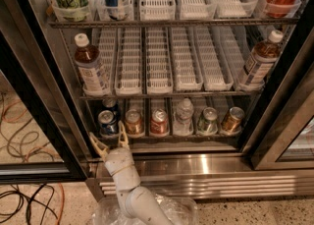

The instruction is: Pick pepsi can from bottom shelf of fridge

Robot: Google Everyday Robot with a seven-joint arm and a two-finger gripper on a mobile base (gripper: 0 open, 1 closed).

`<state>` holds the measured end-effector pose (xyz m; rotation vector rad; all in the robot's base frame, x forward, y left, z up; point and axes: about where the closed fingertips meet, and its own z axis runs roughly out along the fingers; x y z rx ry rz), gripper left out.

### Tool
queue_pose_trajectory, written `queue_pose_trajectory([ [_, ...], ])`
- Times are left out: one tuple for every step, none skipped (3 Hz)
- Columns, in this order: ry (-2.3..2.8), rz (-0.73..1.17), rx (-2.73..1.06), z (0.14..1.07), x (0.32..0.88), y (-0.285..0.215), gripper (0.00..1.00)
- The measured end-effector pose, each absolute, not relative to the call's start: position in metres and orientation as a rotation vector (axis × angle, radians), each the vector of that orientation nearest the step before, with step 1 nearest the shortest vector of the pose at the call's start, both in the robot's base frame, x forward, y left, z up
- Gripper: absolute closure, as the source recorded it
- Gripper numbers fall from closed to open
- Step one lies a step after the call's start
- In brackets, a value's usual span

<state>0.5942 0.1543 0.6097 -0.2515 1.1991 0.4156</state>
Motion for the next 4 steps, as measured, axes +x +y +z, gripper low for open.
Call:
queue_pose_trajectory([
  [1.211, 0.413, -0.297, 0.605, 0.596, 0.161, 0.32],
  [1.212, 0.406, -0.311, 0.607, 0.606, 0.164, 0.33],
  [1.204, 0.387, -0.295, 0.610, 0.613, 0.159, 0.33],
  [1.206, 0.360, -0.284, 0.609, 0.623, 0.154, 0.33],
])
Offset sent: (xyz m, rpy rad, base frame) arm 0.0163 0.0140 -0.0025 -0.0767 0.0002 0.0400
